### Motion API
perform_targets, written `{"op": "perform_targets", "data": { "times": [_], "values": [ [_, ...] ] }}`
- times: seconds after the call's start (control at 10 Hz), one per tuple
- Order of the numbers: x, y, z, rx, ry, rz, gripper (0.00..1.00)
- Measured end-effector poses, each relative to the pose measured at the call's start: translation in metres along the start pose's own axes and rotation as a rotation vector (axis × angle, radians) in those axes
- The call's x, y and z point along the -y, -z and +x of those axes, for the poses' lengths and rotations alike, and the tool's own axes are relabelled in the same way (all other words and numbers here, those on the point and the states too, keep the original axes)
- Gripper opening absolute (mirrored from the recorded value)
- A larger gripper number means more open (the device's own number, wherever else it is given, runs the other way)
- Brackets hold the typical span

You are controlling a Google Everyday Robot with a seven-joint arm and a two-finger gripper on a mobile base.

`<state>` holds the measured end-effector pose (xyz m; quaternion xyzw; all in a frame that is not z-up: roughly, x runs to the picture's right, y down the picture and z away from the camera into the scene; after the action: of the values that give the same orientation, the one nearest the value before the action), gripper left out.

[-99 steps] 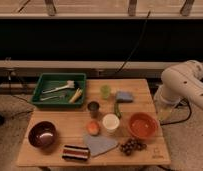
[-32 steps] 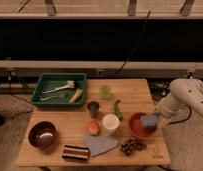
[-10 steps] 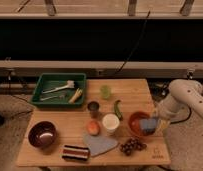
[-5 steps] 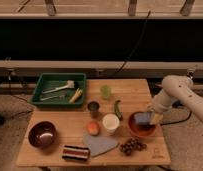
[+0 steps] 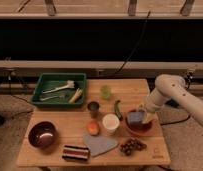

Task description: Wipe red bowl with sponge

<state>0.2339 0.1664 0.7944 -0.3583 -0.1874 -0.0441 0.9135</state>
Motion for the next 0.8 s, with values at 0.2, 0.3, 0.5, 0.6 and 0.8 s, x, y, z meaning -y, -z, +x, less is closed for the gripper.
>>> {"op": "perform_targets", "data": {
  "times": [0.2, 0.3, 0.5, 0.6, 0.8],
  "values": [
    [-0.013, -0.001, -0.008, 0.010, 0.022, -0.026, 0.00],
    [-0.021, -0.002, -0.009, 0.010, 0.024, -0.038, 0.00],
    [-0.038, 0.000, 0.000, -0.004, 0.014, -0.061, 0.00],
    [-0.042, 0.003, 0.006, -0.012, 0.006, -0.065, 0.00],
    [-0.051, 0.009, 0.022, -0.036, -0.015, -0.068, 0.00]
  ]
}}
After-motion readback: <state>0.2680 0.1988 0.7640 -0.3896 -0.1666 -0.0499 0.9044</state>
